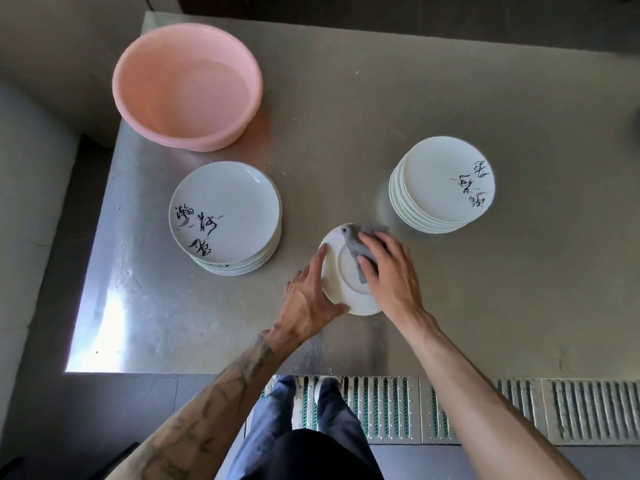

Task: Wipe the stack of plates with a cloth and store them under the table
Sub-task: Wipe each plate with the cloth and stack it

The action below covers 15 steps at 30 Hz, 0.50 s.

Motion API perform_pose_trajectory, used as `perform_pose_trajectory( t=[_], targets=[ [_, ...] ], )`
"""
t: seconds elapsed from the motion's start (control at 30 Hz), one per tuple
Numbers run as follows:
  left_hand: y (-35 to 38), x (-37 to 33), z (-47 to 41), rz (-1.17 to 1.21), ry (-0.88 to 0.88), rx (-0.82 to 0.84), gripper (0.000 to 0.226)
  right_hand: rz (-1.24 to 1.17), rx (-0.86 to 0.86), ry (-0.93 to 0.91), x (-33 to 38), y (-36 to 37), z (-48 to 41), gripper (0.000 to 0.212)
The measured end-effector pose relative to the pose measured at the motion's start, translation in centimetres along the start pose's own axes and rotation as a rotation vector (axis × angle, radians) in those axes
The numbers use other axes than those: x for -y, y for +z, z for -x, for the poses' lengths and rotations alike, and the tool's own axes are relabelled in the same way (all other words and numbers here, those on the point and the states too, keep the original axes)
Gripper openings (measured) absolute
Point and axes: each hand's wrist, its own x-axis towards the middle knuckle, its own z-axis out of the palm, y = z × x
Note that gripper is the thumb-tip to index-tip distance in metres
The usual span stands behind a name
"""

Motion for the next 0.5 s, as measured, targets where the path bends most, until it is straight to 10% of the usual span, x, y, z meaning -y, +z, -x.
perform_pose_trajectory(
  t=[0.5],
  targets=[
    [-3.5, -2.4, -1.6, 0.685, -0.230, -0.078, 0.041, -0.281, -0.212, 0.235, -2.5, -2.3, 5.3, 0.031]
  ],
)
